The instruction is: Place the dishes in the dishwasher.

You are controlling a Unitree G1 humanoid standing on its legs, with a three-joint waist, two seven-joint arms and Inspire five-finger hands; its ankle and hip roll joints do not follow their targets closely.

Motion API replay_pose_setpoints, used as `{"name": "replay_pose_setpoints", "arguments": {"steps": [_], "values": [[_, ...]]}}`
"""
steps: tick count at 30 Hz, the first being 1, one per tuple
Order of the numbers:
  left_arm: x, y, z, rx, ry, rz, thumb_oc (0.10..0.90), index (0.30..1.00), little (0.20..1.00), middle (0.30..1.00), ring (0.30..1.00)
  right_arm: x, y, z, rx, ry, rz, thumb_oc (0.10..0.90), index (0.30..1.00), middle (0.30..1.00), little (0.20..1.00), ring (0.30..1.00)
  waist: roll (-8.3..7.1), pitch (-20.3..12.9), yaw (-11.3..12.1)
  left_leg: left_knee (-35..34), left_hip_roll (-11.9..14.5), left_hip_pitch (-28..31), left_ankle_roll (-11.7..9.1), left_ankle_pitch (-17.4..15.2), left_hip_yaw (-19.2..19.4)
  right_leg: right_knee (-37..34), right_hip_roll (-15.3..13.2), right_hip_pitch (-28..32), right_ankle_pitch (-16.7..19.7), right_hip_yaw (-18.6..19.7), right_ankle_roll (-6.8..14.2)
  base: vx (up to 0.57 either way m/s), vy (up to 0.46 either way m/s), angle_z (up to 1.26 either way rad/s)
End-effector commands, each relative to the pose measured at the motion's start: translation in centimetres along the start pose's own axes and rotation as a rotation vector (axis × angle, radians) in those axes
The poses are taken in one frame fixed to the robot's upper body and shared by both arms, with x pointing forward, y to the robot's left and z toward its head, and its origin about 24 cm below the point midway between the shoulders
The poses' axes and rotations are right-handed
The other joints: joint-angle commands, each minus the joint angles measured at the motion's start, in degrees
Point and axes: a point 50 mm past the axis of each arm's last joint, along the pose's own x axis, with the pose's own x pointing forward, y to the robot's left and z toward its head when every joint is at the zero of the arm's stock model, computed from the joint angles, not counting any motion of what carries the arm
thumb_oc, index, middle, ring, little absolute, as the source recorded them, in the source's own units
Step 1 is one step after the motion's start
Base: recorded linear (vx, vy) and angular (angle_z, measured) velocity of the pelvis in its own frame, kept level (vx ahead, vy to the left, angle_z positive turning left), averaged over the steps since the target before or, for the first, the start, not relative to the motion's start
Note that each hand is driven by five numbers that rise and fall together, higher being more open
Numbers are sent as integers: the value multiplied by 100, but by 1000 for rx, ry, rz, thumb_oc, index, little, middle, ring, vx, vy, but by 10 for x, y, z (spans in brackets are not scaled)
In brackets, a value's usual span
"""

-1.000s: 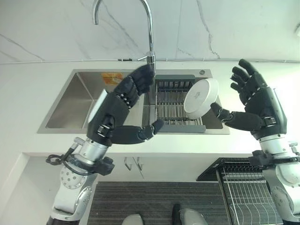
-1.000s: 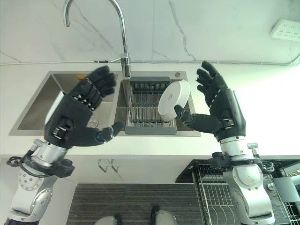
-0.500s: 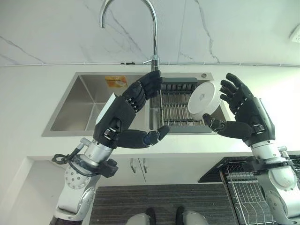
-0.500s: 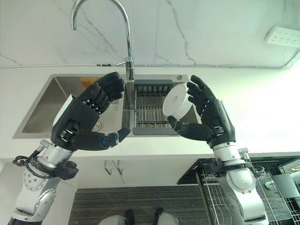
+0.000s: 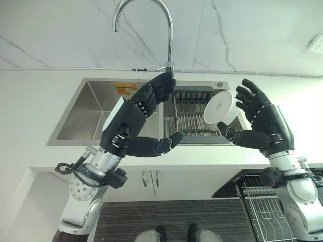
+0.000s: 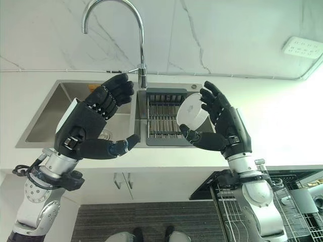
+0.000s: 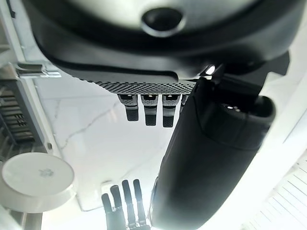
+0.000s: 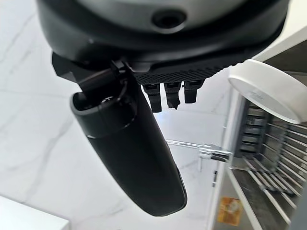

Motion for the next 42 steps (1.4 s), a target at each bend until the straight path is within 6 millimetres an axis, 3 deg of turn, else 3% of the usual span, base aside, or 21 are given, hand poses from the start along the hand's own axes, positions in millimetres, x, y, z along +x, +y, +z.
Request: {"name": "replay_pose_setpoints", "arguments": {"steps": [1,2,5,11,17,23,30,42], "values": [[13,2,36,94,-235,2,800,900,900,900,900,16,2,44,54,-302,5,800,900,900,900,900,-42,-56,171,-217,-119,342,-343,-702,-526,539,-682,-285,87,-362,329,-12,-211,-30],[14,4,36,97,-232,11,800,900,900,900,900,17,2,43,62,-302,6,800,900,900,900,900,-61,-50,177,-217,-116,376,-354,-735,-509,539,-772,-370,188,-372,375,12,-235,-43],[13,9,33,56,-207,80,800,900,900,900,900,25,-1,44,123,-299,-29,800,900,900,900,900,-90,-199,226,-217,1,444,-462,-818,-321,539,-844,-475,-228,-397,412,34,-242,-21],[9,10,23,22,-164,136,800,900,900,900,900,33,-10,41,102,-270,-118,800,900,900,900,900,-10,-443,181,-217,255,509,-559,-879,8,539,-713,-329,-632,-451,272,52,-130,-6],[9,13,20,34,-139,146,800,900,900,900,900,39,-25,42,71,-266,-220,800,900,900,900,900,42,-530,159,-217,361,520,-651,-867,-8,539,-627,-255,-741,-438,181,63,-94,2],[11,12,18,17,-134,124,800,900,900,900,900,46,-31,26,143,-176,-257,800,900,900,900,900,54,-579,199,-217,400,491,-720,-822,-111,539,-614,-188,-784,-454,159,40,-33,11],[16,10,11,1,-125,92,800,900,900,900,900,57,-30,-19,354,43,-270,800,900,900,900,900,2,-626,308,-217,403,499,-741,-808,-193,539,-625,-91,-823,-568,133,28,-13,8],[23,9,7,-8,-104,63,800,900,900,900,900,69,-40,-36,389,140,-351,800,900,900,900,900,-17,-639,387,-217,392,563,-739,-834,-245,539,-601,32,-872,-575,113,7,-2,2]]}}
